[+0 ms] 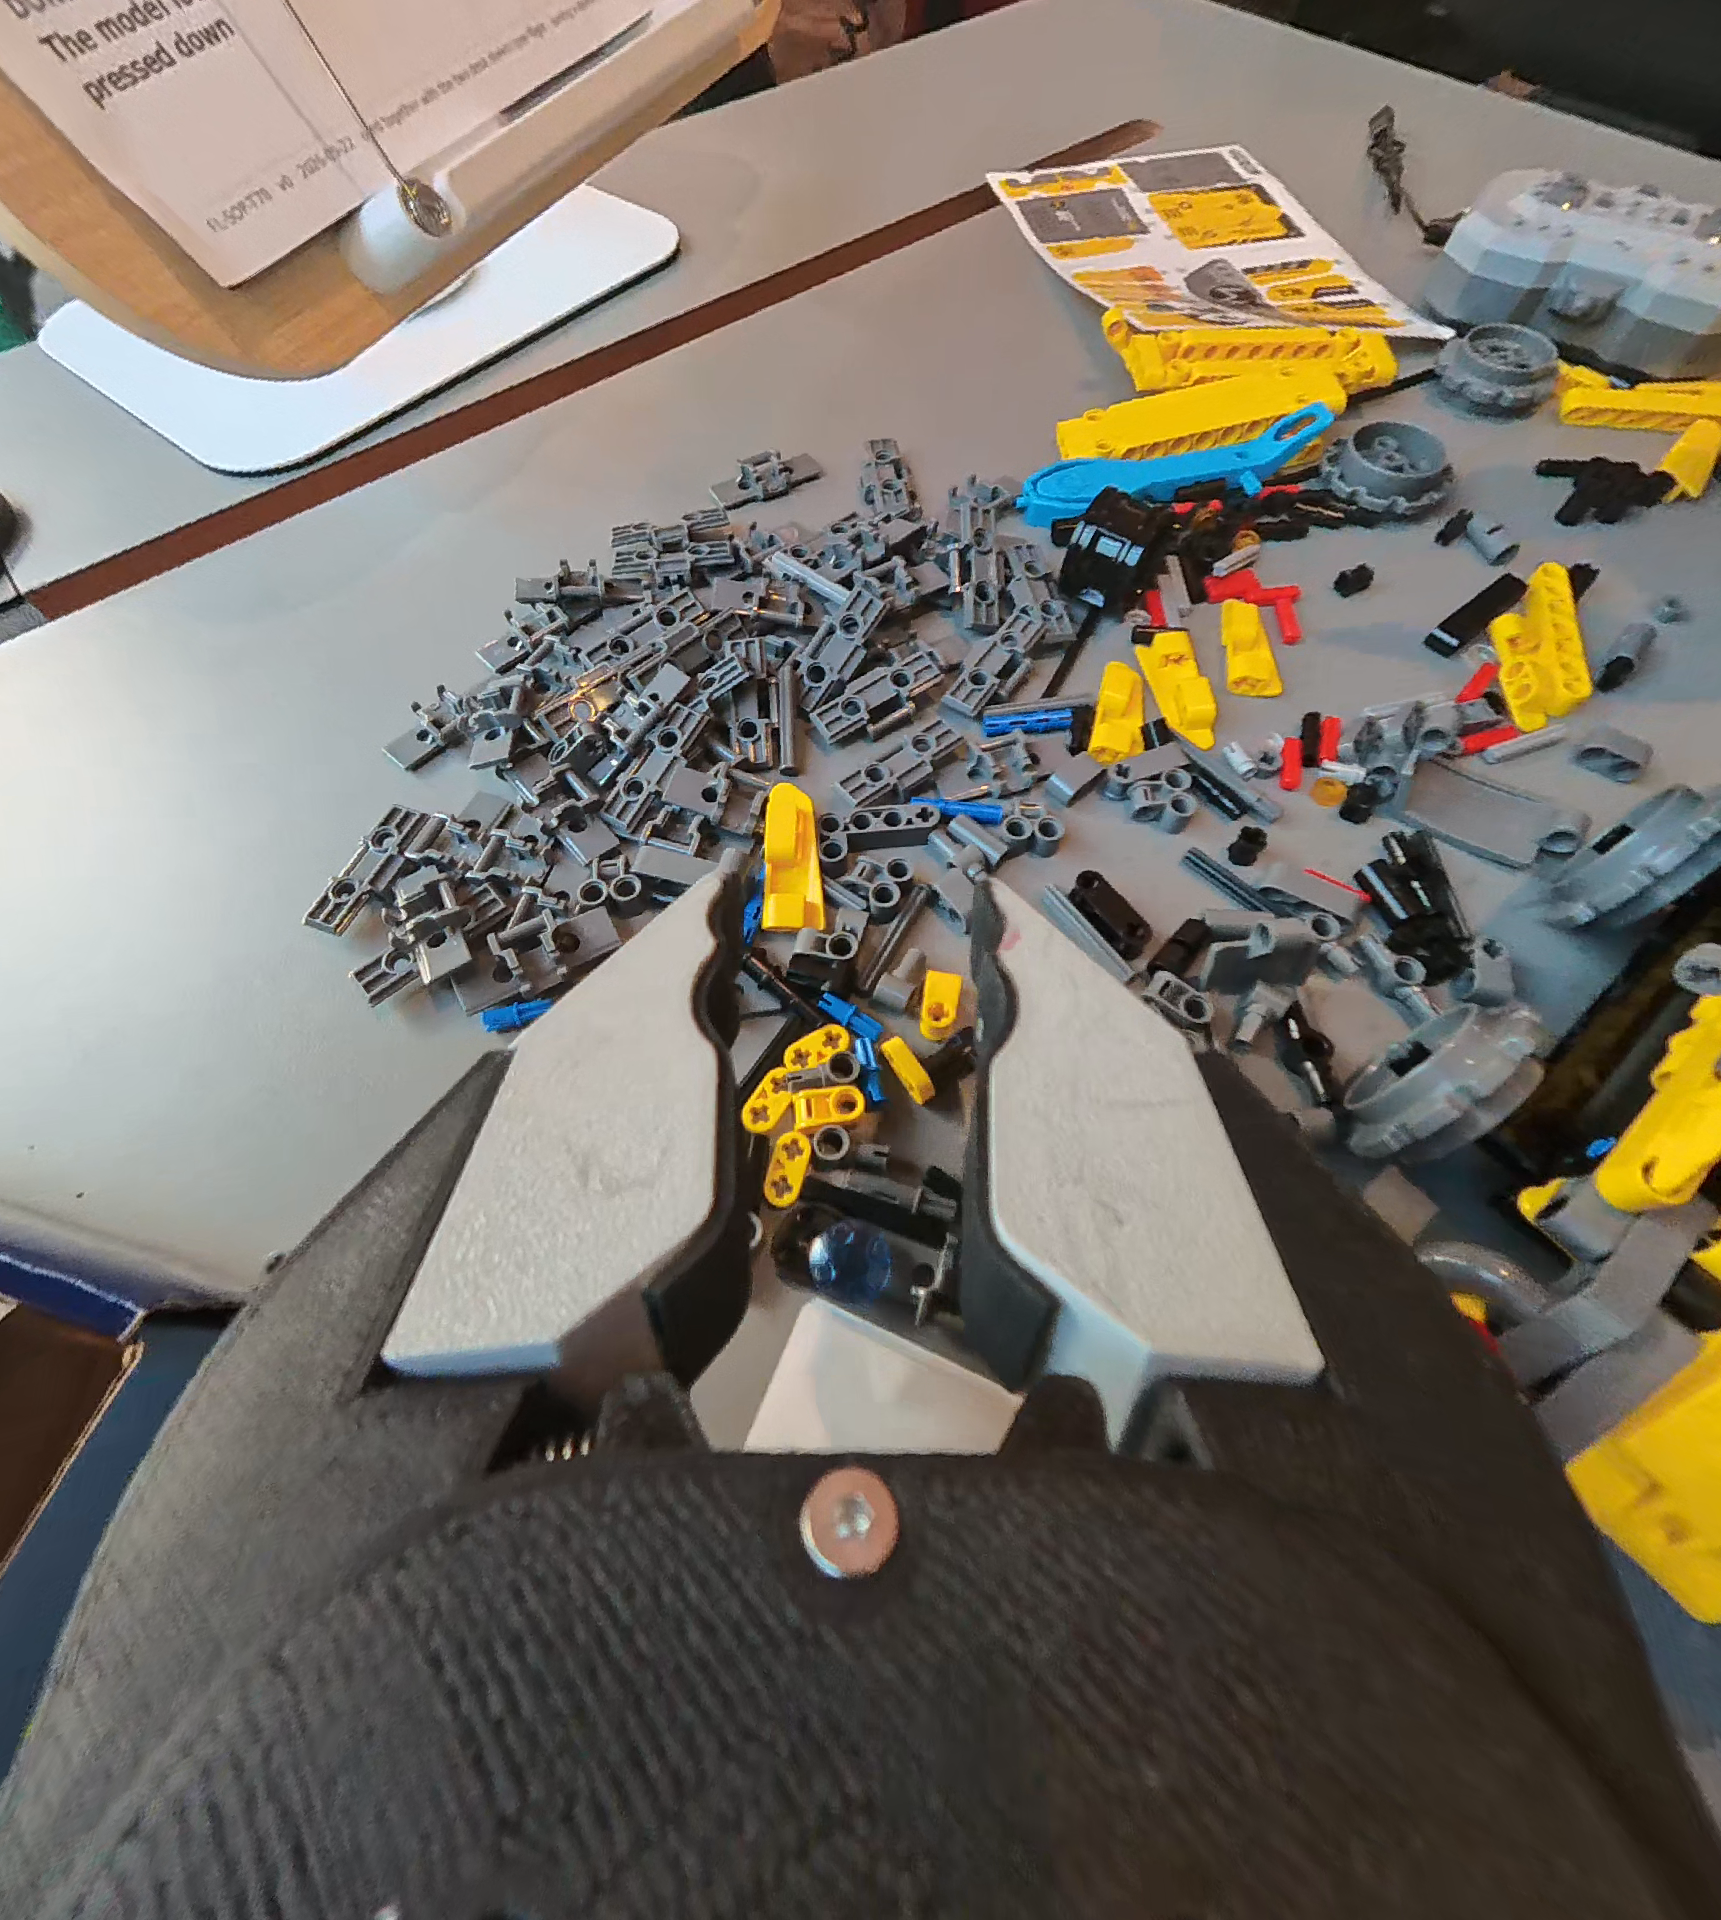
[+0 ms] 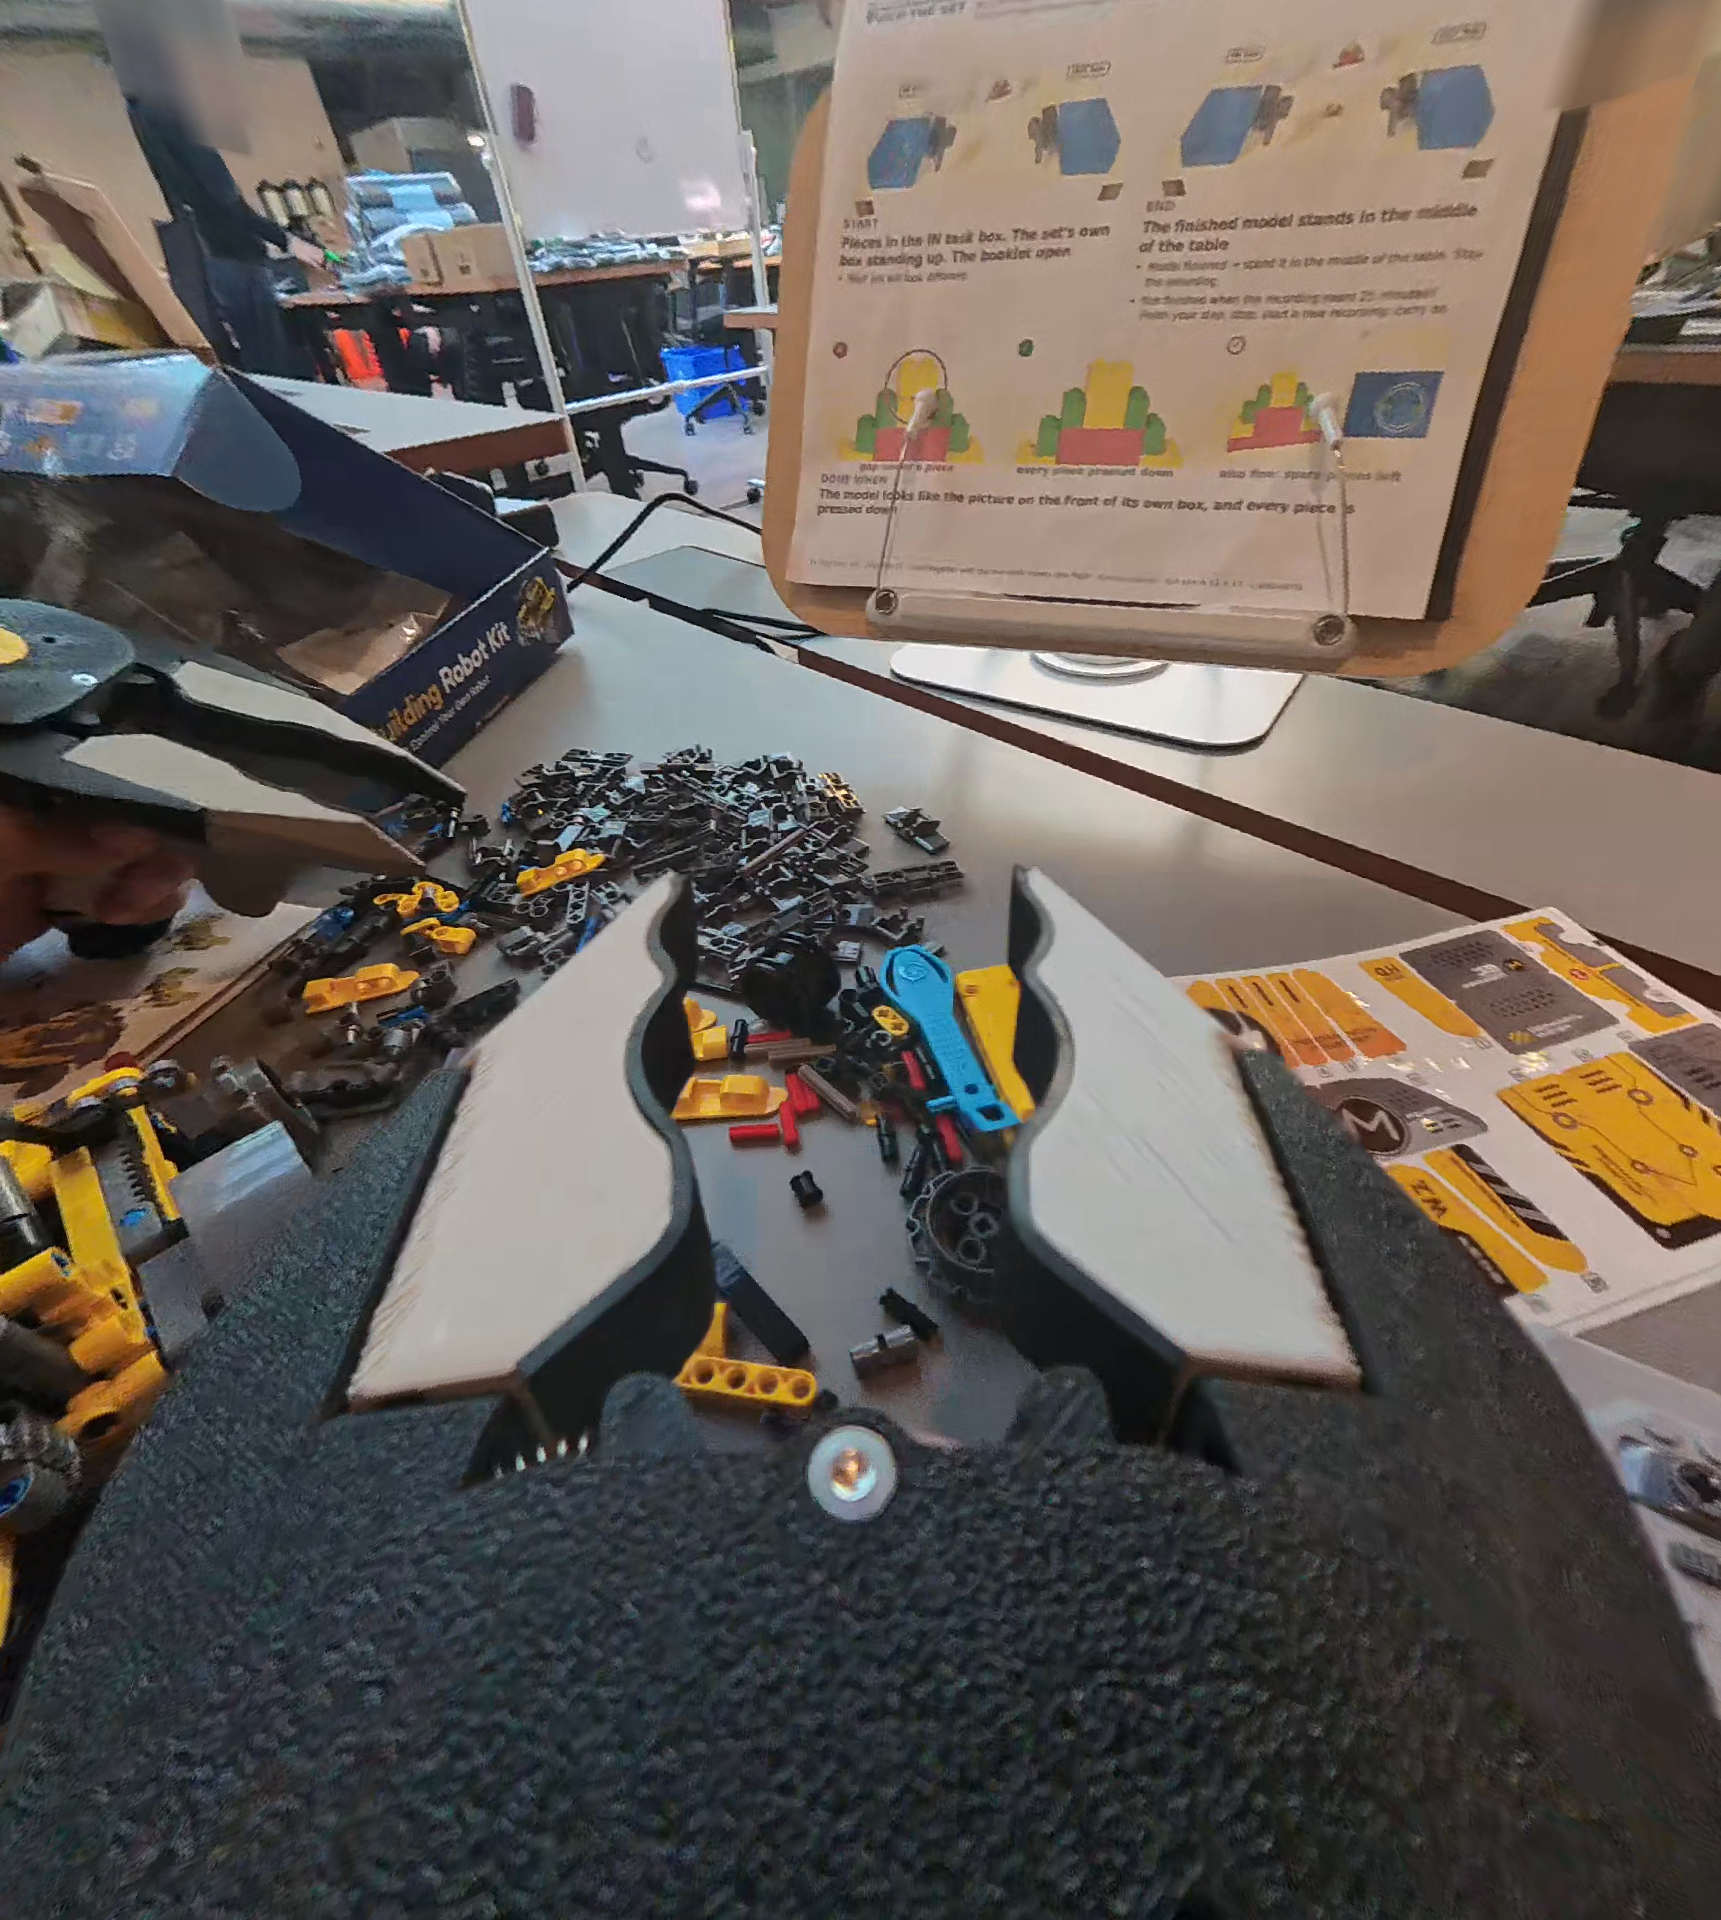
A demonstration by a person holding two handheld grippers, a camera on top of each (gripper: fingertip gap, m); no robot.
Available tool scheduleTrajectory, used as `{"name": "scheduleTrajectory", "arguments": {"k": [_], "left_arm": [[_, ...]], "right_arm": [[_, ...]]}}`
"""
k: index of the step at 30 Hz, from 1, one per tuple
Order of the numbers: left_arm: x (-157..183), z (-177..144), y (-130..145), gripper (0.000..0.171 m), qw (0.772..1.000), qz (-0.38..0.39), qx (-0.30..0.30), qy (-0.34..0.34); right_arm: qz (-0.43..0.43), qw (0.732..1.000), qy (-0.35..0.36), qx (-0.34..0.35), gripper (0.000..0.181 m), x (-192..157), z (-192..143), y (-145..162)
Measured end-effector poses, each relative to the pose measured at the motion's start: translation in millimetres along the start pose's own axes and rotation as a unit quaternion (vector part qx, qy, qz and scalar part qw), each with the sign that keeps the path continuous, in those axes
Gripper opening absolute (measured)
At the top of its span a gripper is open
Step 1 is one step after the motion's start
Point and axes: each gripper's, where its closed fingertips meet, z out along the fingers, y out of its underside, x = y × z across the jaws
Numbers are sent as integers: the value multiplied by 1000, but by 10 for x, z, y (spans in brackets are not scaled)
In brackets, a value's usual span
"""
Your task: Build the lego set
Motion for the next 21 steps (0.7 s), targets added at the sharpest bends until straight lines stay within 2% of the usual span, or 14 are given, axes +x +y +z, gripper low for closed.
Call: {"name": "scheduleTrajectory", "arguments": {"k": [3, 6, 7, 8, 9, 11, 14, 17, 21], "left_arm": [[-14, -34, 3, 41, 1000, 14, -2, -14], [-9, -84, -65, 43, 1000, 14, -4, -21], [1, -96, -112, 39, 999, 25, -9, -22], [35, -105, -165, 28, 999, 43, -17, -17], [88, -110, -224, 13, 998, 64, -25, -5], [98, -101, -360, 11, 993, 106, -44, -10], [148, -14, -352, 9, 983, 120, -137, 24], [192, 57, -174, 14, 960, 101, -246, 82], [-44, 84, 10, 4, 931, 107, -341, 69]], "right_arm": [[26, 1000, 8, 5, 60, 77, -13, 12], [31, 999, 24, -22, 60, 158, 23, 126], [22, 999, 37, -33, 59, 191, 33, 163], [9, 998, 47, -42, 52, 208, 39, 188], [-10, 998, 47, -48, 37, 189, 44, 199], [-41, 997, 46, -39, 23, 132, 44, 152], [-79, 993, 76, -33, 20, 160, 19, 119], [-96, 989, 108, -33, 21, 247, -8, 120], [-92, 989, 118, -15, 18, 283, -46, 69]]}}
